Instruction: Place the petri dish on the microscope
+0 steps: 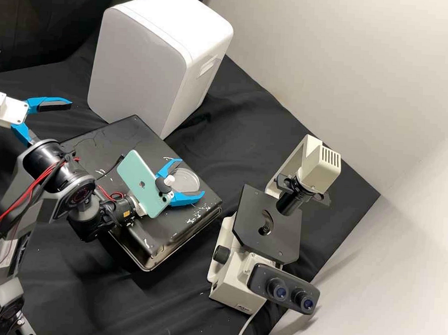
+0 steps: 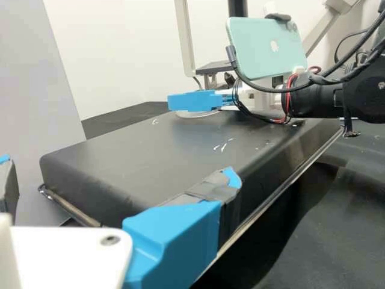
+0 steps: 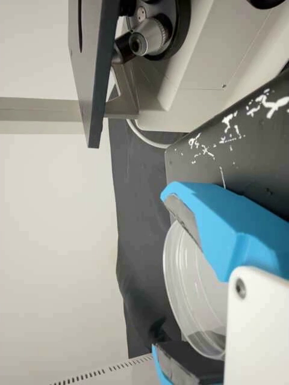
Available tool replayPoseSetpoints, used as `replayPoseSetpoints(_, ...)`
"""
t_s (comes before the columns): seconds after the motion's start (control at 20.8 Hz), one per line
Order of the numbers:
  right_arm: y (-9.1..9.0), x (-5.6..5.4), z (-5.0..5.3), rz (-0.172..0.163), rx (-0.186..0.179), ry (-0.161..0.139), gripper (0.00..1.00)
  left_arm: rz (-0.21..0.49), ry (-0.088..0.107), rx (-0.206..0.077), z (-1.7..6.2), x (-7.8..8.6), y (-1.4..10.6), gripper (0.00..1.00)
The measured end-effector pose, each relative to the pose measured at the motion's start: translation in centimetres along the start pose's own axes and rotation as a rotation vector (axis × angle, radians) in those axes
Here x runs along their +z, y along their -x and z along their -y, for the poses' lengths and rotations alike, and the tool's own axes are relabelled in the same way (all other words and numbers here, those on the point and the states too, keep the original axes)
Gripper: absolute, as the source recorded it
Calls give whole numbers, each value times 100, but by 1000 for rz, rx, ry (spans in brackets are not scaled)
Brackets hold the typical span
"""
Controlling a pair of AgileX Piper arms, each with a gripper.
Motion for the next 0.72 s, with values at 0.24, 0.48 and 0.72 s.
replayPoseSetpoints(0.24,0,0,0,0,0,0,0,0,1,-2,2,-12,-28,100)
replayPoseSetpoints(0.48,0,2,-3,0,0,0,0,0,1,-2,2,-12,-28,100)
replayPoseSetpoints(0.72,33,19,-27,-5,-9,-13,0,0,1,-2,2,-12,-28,100)
